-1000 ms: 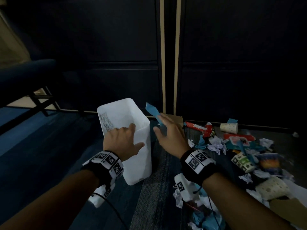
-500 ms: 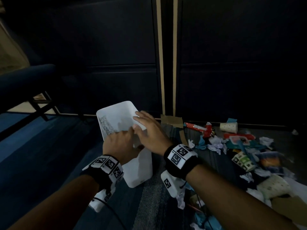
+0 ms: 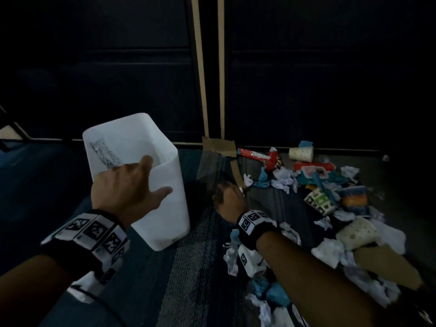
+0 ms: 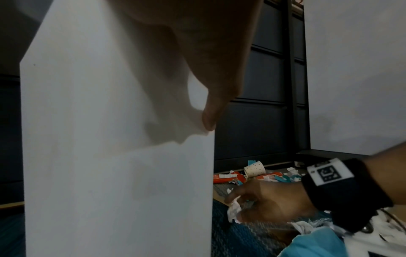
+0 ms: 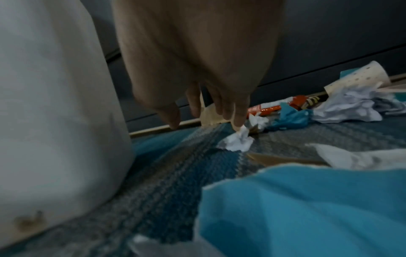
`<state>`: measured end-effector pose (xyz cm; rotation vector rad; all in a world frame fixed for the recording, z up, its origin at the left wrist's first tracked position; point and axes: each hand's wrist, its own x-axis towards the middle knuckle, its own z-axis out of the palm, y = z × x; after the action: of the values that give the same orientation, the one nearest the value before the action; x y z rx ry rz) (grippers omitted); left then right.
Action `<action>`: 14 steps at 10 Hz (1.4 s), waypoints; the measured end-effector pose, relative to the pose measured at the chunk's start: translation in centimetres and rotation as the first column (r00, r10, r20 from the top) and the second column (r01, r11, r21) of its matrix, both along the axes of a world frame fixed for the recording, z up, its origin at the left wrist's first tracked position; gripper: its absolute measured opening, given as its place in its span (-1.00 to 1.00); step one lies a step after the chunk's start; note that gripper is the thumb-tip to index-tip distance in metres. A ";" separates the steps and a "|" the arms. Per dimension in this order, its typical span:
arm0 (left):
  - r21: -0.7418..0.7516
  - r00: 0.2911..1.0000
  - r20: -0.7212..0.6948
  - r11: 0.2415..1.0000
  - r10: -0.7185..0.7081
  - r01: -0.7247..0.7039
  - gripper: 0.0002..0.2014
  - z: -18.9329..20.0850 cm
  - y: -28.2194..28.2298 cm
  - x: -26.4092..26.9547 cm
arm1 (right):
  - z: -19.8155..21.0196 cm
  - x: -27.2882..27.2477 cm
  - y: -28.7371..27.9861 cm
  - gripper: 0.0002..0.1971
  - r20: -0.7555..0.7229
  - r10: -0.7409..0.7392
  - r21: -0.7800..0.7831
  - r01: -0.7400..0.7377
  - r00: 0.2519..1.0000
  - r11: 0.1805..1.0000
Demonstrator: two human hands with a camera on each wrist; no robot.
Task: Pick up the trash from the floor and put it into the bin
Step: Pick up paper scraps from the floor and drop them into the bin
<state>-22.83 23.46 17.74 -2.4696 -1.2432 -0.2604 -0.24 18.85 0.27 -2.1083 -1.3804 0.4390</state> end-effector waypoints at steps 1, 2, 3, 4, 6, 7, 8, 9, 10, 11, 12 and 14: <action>-0.025 1.000 0.009 0.999 -0.025 0.025 -0.41 0.0 0.2 0.0 | -3.5 1.5 0.3 -0.51 0.039 -0.002 -0.163 0.008 0.999 0.987; -0.025 0.997 0.025 0.997 -0.072 0.073 -0.41 0.0 0.1 -0.1 | -5.3 2.8 0.6 -0.39 0.083 0.053 -0.391 -0.016 0.995 0.920; -0.020 0.995 0.040 0.996 -0.090 0.091 -0.39 0.1 -0.1 -0.1 | -5.7 3.9 1.2 -0.37 0.074 0.058 -0.518 -0.011 0.996 0.855; -0.027 0.996 0.041 0.996 -0.085 0.086 -0.37 0.3 -0.3 0.1 | -6.2 3.9 1.0 -0.35 0.092 0.003 -0.533 0.047 0.996 0.845; -0.057 0.998 0.011 0.996 -0.066 0.066 -0.36 0.5 -0.1 0.3 | -7.6 3.6 -0.3 -0.47 0.091 -0.048 -0.358 0.078 0.995 0.930; -0.042 0.998 0.015 0.998 -0.055 0.056 -0.35 0.4 0.1 0.4 | -6.4 3.1 -1.1 -0.44 0.091 -0.020 -0.244 0.042 0.996 0.969; -0.029 0.999 0.010 0.999 -0.034 0.035 -0.35 0.3 0.3 0.3 | -3.7 2.4 -1.7 -0.41 0.130 0.004 -0.122 0.012 0.991 0.992; -0.041 1.000 0.000 0.999 -0.007 0.007 -0.36 0.4 0.3 0.3 | 0.4 1.7 -2.1 -0.54 0.099 0.030 0.039 -0.034 0.995 0.999; -0.053 1.000 -0.011 0.998 0.024 -0.025 -0.39 0.4 0.3 0.2 | 5.6 0.4 -1.9 -0.53 0.050 0.044 0.187 -0.052 0.998 0.981; -0.061 0.999 -0.008 0.998 0.031 -0.031 -0.40 0.4 0.4 0.0 | 10.6 -1.4 -1.2 -0.61 0.018 0.087 0.360 -0.087 0.996 0.929; -0.086 1.000 0.009 0.996 0.008 -0.007 -0.46 0.6 0.5 0.0 | 14.6 -3.7 -0.6 -0.65 0.015 0.165 0.512 -0.149 0.986 0.846; -0.044 0.958 0.178 0.971 -0.224 0.235 -0.59 0.9 0.6 -0.8 | 18.4 -7.3 1.0 -0.66 0.101 0.307 0.585 -0.306 0.946 0.751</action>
<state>-23.61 24.09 18.68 -2.6980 -1.0405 -0.5120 -7.49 19.83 18.68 -1.3702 -1.6138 0.0973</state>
